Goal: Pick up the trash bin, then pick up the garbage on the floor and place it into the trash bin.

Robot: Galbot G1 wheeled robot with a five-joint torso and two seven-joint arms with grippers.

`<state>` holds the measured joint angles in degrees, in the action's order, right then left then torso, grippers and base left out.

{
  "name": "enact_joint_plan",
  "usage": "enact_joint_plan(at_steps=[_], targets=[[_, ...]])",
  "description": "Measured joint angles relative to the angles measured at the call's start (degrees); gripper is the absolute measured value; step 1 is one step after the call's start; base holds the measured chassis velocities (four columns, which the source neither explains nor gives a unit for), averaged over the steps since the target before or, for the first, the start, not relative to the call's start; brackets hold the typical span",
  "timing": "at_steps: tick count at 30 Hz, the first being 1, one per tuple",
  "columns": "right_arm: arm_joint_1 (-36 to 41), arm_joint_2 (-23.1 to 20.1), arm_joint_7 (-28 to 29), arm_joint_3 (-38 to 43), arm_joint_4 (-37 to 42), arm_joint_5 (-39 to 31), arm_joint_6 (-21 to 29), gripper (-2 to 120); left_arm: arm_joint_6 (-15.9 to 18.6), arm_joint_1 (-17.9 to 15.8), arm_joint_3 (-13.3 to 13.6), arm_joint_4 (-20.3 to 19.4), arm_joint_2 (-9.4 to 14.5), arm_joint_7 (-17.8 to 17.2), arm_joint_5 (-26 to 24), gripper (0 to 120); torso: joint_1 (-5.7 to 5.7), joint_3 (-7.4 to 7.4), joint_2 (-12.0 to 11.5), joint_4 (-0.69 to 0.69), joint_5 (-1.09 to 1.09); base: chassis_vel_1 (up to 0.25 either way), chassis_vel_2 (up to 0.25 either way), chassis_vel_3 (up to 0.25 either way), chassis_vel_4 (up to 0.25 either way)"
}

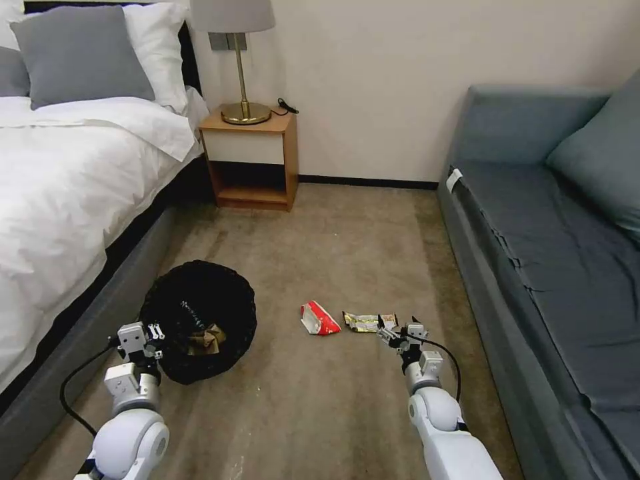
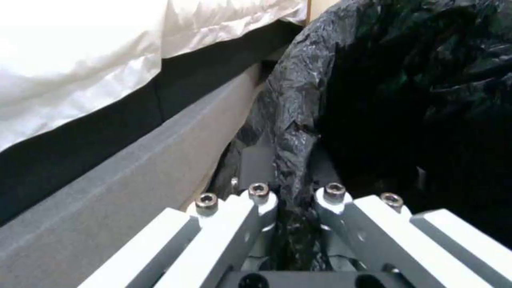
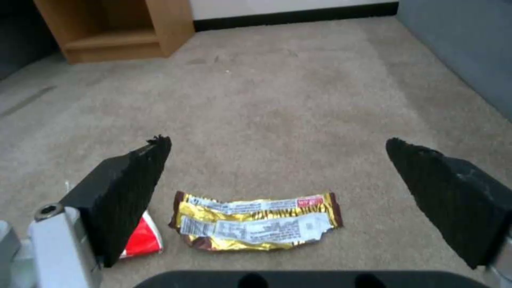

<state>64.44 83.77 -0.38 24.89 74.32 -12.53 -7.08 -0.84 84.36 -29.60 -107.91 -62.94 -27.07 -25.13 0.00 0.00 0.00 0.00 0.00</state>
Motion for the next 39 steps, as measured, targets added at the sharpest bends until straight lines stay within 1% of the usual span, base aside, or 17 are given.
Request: enact_joint_plan(at_steps=[16, 39], targets=[[0.2, 0.2, -0.2, 0.1, -0.6, 0.2, -0.3, 100, -0.2, 0.0, 0.6, 0.0, 0.0, -0.2, 0.2, 2, 0.0, 0.0, 0.0, 0.0, 0.0, -0.043, 0.044, 0.038, -0.046], [0.3, 0.6, -1.1, 0.3, -2.0, 0.6, -1.3, 100, -0.7, -0.2, 0.6, 1.1, -0.2, -0.2, 0.4, 2, 0.0, 0.0, 0.0, 0.0, 0.0, -0.057, 0.058, 0.056, -0.064]])
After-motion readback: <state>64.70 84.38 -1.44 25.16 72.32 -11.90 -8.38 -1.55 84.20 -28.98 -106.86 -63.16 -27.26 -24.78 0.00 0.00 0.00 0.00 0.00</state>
